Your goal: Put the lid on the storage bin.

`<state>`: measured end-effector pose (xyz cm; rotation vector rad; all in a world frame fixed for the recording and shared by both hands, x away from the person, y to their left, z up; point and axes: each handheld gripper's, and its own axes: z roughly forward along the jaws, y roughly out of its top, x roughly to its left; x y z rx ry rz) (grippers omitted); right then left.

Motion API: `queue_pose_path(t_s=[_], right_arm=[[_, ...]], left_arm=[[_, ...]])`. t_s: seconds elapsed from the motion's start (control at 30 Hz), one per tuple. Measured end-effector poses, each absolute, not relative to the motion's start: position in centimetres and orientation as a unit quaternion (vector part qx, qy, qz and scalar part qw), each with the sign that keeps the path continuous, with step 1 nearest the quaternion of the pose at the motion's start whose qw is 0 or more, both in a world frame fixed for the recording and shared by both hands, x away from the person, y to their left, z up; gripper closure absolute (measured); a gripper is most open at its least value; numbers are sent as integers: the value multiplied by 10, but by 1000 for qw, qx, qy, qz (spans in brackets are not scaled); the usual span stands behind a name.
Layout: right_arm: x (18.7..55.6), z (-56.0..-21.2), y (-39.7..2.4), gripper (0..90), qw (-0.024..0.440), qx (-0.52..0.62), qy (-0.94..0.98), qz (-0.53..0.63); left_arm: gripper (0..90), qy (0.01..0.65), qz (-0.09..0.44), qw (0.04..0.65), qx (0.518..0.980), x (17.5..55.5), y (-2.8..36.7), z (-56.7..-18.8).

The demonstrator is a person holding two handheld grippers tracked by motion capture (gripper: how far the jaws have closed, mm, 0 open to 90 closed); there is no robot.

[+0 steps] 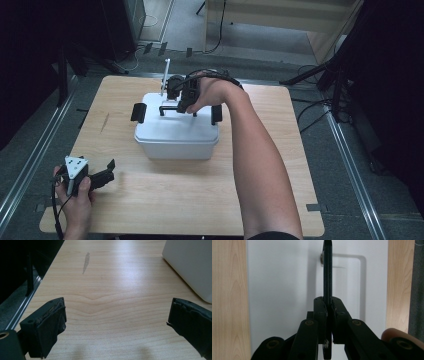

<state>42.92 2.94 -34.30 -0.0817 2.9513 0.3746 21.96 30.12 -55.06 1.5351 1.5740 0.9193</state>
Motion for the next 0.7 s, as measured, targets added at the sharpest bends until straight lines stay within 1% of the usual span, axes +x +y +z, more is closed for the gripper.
queue_pose_path(t_s=[0.03,0.07,0.13,0.17,0.2,0.23,0.27,0.33,0.4,0.53,0.63,0.7], right_arm=[[430,-343,29,805,82,-34,987,132],[430,-342,28,725,79,-28,987,137],[431,-340,27,623,75,-20,987,144],[431,-338,27,530,76,-20,985,151],[431,-337,26,476,75,-16,985,153],[430,-336,25,407,80,-13,985,156],[429,-334,24,316,83,-13,984,157],[427,-333,23,188,94,-13,983,155],[424,-331,21,128,93,-7,984,154],[421,-328,15,63,89,-4,985,150],[421,-326,10,29,85,0,985,153],[420,-324,6,28,83,5,985,154]], left_arm=[[23,613,358,371,598,219,301,-551],[23,614,359,371,598,219,301,-551],[23,613,358,369,599,219,301,-550],[23,613,358,369,600,219,301,-550],[23,613,358,369,600,219,301,-550],[23,613,358,369,600,220,301,-551],[23,613,358,369,599,220,301,-551],[23,614,357,369,600,220,301,-550],[23,614,357,369,600,220,301,-550],[23,615,358,370,598,220,301,-551],[23,615,357,369,598,220,301,-550],[23,614,358,370,598,220,301,-551]])
